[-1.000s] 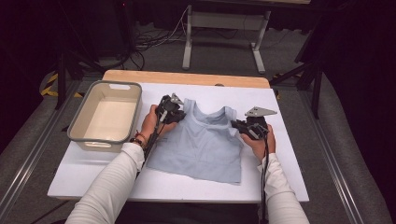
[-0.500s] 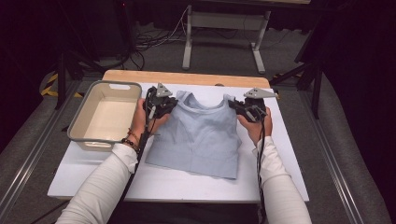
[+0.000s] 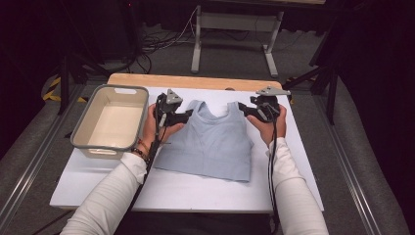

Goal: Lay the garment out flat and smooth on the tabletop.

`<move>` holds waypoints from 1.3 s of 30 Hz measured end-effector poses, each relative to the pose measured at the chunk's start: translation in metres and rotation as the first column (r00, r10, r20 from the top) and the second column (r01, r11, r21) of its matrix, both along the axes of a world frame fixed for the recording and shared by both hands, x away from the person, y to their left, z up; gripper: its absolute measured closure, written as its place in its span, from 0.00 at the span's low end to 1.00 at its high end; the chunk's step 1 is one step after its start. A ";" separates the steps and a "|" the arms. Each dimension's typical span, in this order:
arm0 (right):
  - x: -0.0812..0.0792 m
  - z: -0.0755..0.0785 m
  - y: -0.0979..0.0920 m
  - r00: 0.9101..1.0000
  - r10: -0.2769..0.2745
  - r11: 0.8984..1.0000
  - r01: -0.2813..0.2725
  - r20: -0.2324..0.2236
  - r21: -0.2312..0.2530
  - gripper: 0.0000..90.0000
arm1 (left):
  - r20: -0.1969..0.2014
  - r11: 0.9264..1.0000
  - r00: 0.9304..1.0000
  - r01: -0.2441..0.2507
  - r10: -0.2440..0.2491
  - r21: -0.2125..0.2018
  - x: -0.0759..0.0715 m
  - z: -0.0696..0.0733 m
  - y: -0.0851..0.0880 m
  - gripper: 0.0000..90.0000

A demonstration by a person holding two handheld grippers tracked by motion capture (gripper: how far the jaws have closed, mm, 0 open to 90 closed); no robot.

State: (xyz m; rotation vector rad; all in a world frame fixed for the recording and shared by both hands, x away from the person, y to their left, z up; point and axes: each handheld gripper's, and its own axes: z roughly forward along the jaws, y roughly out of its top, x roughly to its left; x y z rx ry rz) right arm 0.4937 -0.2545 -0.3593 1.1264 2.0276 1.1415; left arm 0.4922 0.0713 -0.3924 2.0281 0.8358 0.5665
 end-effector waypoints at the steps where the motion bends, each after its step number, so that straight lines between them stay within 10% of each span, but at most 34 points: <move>1: -0.006 -0.002 -0.002 1.000 0.014 1.000 -0.014 -0.003 0.000 0.46 | 0.000 1.000 1.000 0.011 -0.011 0.020 -0.005 -0.002 0.000 0.47; 10: -0.066 -0.048 -0.017 0.992 0.079 0.995 -0.085 -0.103 -0.059 0.39 | -0.008 0.986 0.991 0.135 -0.135 0.101 -0.059 -0.032 0.014 0.35; 23: -0.079 -0.086 -0.030 0.971 0.088 0.996 -0.093 -0.224 -0.012 0.36 | -0.123 0.971 0.973 0.208 -0.194 0.121 -0.095 -0.063 0.053 0.26; 30: -0.075 -0.096 -0.030 0.953 0.114 0.993 -0.115 -0.281 0.011 0.63 | -0.166 0.957 0.951 0.278 -0.262 0.082 -0.103 -0.075 0.072 0.50; 39: -0.070 -0.093 -0.024 0.963 0.095 0.994 -0.107 -0.252 -0.032 0.77 | -0.184 0.943 0.934 0.325 -0.308 0.070 -0.104 -0.073 0.069 0.91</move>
